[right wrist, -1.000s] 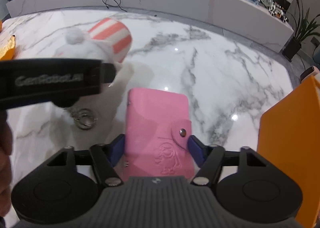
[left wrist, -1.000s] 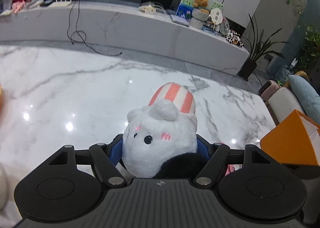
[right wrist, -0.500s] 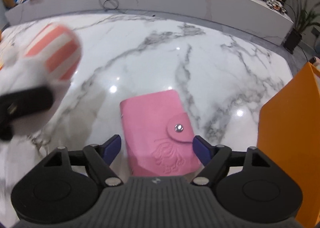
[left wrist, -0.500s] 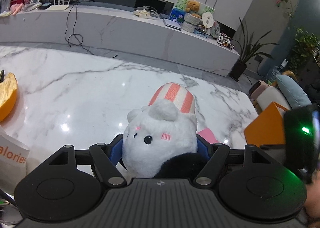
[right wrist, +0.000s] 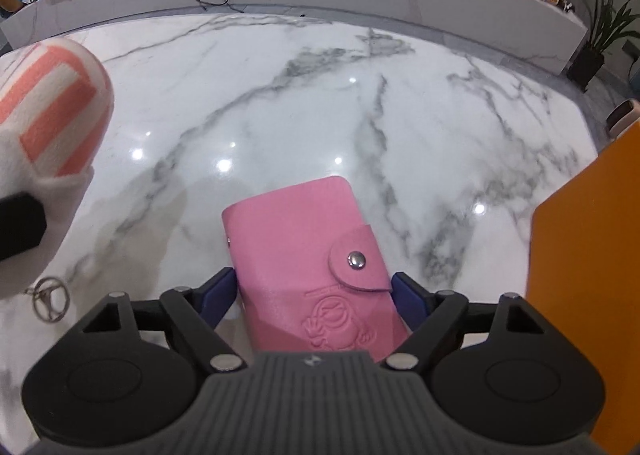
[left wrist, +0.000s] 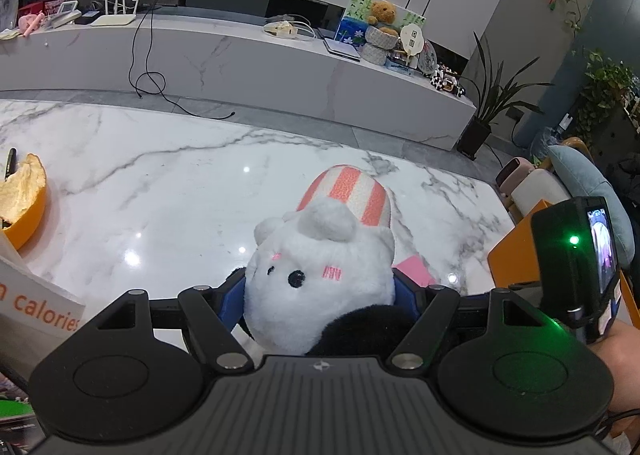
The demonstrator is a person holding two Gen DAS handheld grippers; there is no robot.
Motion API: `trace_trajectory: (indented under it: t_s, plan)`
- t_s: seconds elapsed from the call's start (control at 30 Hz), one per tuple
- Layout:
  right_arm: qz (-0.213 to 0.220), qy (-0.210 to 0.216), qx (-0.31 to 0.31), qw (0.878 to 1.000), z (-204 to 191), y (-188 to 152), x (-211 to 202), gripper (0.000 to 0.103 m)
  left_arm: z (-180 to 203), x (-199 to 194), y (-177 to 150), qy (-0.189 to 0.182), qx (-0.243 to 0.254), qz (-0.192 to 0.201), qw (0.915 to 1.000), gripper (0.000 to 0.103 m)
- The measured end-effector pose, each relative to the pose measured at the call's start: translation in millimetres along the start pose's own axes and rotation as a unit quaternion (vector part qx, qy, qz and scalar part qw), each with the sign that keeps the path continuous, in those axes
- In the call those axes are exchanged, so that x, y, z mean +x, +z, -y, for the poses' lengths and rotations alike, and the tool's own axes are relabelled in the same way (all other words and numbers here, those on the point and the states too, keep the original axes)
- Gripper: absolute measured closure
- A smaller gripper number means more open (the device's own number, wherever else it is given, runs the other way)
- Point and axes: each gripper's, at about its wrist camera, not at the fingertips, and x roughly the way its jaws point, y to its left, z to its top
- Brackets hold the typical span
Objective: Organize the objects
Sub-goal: 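Carry the panda plush in the left tool while the right tool carries the wallet to the box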
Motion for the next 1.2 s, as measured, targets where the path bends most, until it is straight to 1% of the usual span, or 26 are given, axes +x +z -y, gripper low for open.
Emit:
trace_trajectory:
  t_s: [0.1,0.23,0.5,0.87,1.0,1.2]
  plan:
    - [-0.003,0.009,0.001,1.000,-2,-4,-6,0.020,1,-5,-1,0.000,0.002,0.005,1.0000,0.019]
    - [0.008,0.013,0.003,1.000,-1,-5,-18,0.020,3,-10,-1,-0.002,0.003,0.009,1.0000,0.019]
    - [0.054,0.034,0.038,0.997,23,-1,-69,0.021,20,-26,-1,-0.020,0.012,0.025,0.9994,0.019]
    - [0.125,0.055,0.092,0.986,68,0,-139,0.021,60,-34,-1,-0.048,0.031,0.038,0.9976,0.019]
    - [0.153,0.047,0.108,0.981,91,-5,-166,0.021,81,-32,-2,-0.069,0.040,0.042,0.9959,0.019]
    - [0.184,0.013,0.138,0.973,139,-21,-196,0.021,129,-25,-9,-0.115,0.069,0.040,0.9902,0.019]
